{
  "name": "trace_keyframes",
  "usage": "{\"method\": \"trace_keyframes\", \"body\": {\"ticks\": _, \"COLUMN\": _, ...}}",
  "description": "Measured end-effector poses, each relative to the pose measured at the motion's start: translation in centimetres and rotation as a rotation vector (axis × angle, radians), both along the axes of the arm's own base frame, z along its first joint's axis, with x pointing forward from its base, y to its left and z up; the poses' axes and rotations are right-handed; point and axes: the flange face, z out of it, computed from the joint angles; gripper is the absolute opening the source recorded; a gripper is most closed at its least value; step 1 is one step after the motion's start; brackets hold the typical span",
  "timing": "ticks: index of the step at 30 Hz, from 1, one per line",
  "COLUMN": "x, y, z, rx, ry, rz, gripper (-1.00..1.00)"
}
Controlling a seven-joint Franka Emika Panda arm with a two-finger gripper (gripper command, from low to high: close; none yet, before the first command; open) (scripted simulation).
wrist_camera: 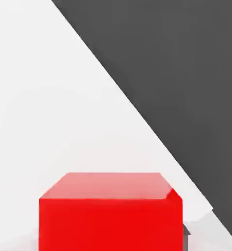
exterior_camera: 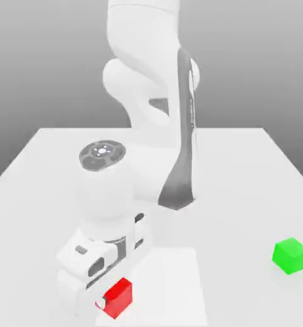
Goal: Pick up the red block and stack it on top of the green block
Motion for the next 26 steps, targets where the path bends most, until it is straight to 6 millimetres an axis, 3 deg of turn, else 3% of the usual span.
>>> {"method": "trace_keyframes", "body": {"ticks": 5, "x": 0.0, "y": 0.1, "z": 5.2, "rx": 0.000, "ry": 0.000, "rz": 0.001, "gripper": -1.00}}
{"method": "trace_keyframes", "body": {"ticks": 6, "x": 0.2, "y": 1.7, "z": 5.9, "rx": 0.003, "ry": 0.002, "rz": 0.036, "gripper": -1.00}}
{"method": "trace_keyframes", "body": {"ticks": 10, "x": -0.1, "y": 11.6, "z": 6.9, "rx": 0.014, "ry": 0.010, "rz": 0.244, "gripper": -1.00}}
{"method": "trace_keyframes", "body": {"ticks": 13, "x": -1.9, "y": 19.1, "z": 7.6, "rx": 0.016, "ry": 0.013, "rz": 0.409, "gripper": -1.00}}
{"method": "trace_keyframes", "body": {"ticks": 15, "x": -4.1, "y": 24.8, "z": 8.1, "rx": 0.014, "ry": 0.012, "rz": 0.539, "gripper": -1.00}}
{"method": "trace_keyframes", "body": {"ticks": 18, "x": -10.0, "y": 35.0, "z": 8.7, "rx": 0.005, "ry": 0.006, "rz": 0.798, "gripper": -1.00}}
{"method": "trace_keyframes", "body": {"ticks": 19, "x": -11.1, "y": 36.6, "z": 8.0, "rx": 0.002, "ry": 0.004, "rz": 0.840, "gripper": -1.00}}
{"method": "trace_keyframes", "body": {"ticks": 22, "x": -11.7, "y": 37.6, "z": 4.7, "rx": 0.000, "ry": 0.001, "rz": 0.867, "gripper": -1.00}}
{"method": "trace_keyframes", "body": {"ticks": 23, "x": -11.8, "y": 37.7, "z": 3.8, "rx": 0.000, "ry": 0.001, "rz": 0.868, "gripper": 1.00}}
{"method": "trace_keyframes", "body": {"ticks": 26, "x": -11.8, "y": 37.7, "z": 3.8, "rx": 0.000, "ry": 0.001, "rz": 0.868, "gripper": 1.00}}
